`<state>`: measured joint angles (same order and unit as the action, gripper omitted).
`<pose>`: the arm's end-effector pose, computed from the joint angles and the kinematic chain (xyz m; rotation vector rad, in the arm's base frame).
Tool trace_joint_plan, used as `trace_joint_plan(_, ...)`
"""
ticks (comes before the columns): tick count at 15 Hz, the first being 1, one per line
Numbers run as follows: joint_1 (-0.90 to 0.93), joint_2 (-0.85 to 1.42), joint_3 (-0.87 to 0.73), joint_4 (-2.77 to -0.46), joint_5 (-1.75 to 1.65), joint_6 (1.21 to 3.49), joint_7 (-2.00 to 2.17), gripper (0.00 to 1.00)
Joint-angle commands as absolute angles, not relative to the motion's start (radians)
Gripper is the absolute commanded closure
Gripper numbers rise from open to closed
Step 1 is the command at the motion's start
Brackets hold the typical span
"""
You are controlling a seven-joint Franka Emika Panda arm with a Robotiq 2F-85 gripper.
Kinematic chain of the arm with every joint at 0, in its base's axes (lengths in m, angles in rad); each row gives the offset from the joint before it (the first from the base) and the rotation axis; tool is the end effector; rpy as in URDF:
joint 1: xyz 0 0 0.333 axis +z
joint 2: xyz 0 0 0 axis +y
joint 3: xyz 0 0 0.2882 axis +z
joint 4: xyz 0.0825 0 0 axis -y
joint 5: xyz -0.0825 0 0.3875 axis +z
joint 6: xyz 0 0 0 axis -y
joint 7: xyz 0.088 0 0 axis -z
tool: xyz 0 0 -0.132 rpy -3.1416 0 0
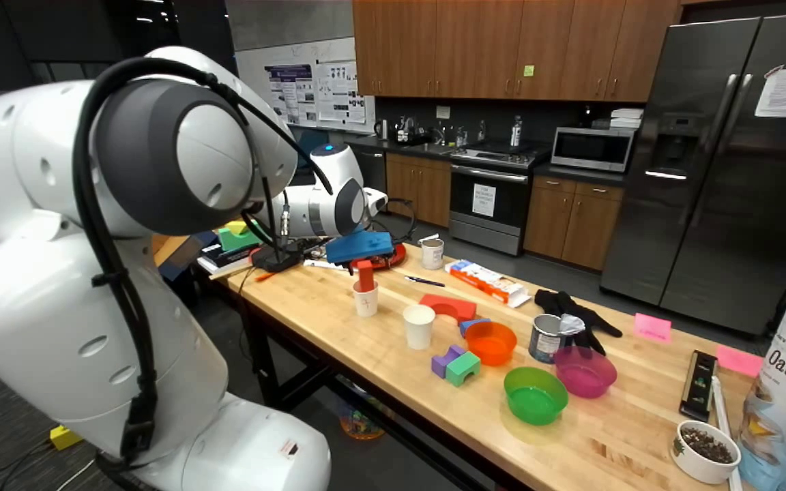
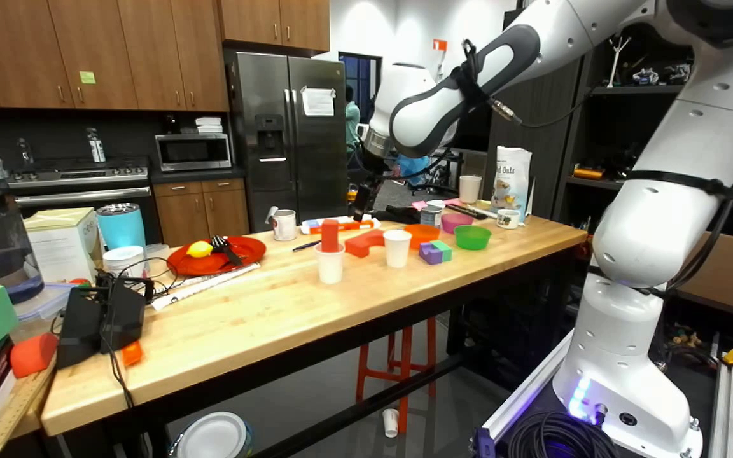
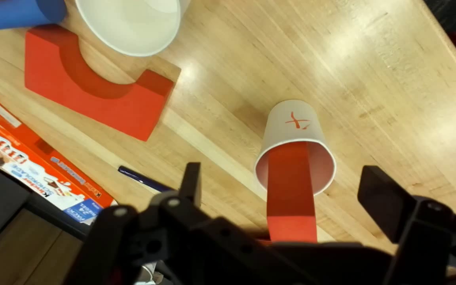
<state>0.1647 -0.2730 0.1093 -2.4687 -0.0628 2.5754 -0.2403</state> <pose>0.4766 0.1336 0.3822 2.9017 0.8383 0.5785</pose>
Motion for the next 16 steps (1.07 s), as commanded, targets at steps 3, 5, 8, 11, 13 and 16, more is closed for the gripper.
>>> trace_joint_plan(3,0.236,-0.225,0.023,-2.433,0.099,2.654,-0.52,0.0)
trace_joint_plan(5,0.262,-0.216,-0.002,-2.426,0.169,2.682,-0.624,0.0)
trace_joint_plan(8,0.304,-0.204,-0.042,-2.408,0.315,2.664,-0.797,0.0)
trace_joint_plan(11,0.323,-0.188,-0.061,-2.388,0.478,2.623,-0.958,0.0)
trace_joint_plan(13,0.313,-0.174,-0.057,-2.374,0.552,2.594,-1.034,0.0)
trace_joint_plan(16,0.284,-0.151,-0.041,-2.352,0.613,2.551,-1.1,0.0)
